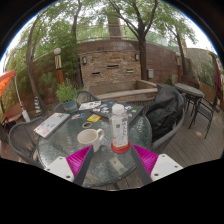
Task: Pour water
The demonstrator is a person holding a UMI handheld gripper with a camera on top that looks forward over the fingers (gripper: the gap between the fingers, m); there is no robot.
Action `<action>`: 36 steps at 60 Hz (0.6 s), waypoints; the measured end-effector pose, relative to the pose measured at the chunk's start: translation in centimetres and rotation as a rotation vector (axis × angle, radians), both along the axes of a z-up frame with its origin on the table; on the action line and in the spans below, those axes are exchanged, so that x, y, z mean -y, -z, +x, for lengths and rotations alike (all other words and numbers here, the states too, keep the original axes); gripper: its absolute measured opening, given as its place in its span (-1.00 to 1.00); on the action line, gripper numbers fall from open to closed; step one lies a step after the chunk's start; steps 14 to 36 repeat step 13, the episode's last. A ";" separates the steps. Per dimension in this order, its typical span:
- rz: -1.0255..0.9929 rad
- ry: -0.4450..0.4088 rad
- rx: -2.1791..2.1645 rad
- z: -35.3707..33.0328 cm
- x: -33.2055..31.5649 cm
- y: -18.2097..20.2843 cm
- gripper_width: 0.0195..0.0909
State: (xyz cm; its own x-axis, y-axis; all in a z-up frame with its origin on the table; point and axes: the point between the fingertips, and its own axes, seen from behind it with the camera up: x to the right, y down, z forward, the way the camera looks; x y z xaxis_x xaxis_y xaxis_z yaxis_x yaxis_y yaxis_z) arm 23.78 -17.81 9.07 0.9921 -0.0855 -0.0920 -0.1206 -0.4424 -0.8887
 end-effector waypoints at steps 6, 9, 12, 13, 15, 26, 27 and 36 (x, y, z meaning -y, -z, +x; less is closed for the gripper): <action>0.007 0.032 -0.008 -2.7 5.8 -3.7 0.79; 0.009 0.045 -0.021 -4.2 8.8 -5.2 0.80; 0.006 0.045 -0.045 -6.0 11.7 -6.3 0.79; 0.003 0.041 -0.053 -6.6 12.6 -6.6 0.79; 0.003 0.041 -0.053 -6.6 12.6 -6.6 0.79; 0.003 0.041 -0.053 -6.6 12.6 -6.6 0.79; 0.003 0.041 -0.053 -6.6 12.6 -6.6 0.79; 0.003 0.041 -0.053 -6.6 12.6 -6.6 0.79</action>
